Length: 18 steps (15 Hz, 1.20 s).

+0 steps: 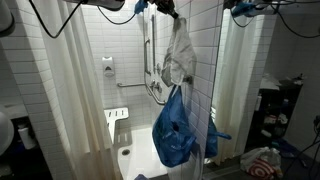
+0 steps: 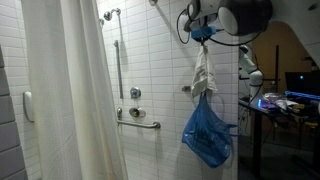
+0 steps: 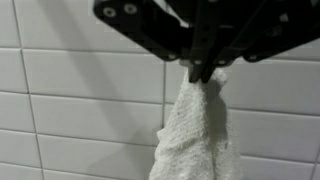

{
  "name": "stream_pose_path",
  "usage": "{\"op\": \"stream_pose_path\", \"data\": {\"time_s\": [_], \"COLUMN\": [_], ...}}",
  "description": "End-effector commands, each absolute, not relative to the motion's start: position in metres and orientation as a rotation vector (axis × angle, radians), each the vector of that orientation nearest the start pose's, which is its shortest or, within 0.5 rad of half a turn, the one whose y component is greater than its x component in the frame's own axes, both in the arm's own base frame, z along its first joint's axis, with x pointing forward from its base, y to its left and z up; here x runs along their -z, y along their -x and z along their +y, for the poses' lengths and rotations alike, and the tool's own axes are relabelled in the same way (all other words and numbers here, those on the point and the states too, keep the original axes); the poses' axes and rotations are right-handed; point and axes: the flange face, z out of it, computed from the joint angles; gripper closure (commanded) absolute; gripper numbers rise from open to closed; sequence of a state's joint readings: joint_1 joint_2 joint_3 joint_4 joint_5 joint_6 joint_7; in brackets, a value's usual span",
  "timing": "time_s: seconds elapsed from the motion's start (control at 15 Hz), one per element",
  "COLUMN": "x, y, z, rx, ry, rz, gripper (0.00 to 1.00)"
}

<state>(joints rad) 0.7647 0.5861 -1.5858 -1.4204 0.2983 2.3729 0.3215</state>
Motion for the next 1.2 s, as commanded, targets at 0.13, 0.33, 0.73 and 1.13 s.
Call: {"op": "stream_pose_path", "data": {"time_s": [0.13,0.33,0.73,1.13], "x": [-0.723,-0.724,-0.724,-0.73], "y": [-0.591,-0.594,-0.61,-0.624], "z": [-0.248,-0.243,-0.223,-0.206], "rx": [1.516,1.537,1.62,1.71], "ry": [2.911,2.92,2.958,2.98], "rz": [1.498,1.482,1.395,1.333], "gripper": [0.99,0.99,0.99,0.99]}}
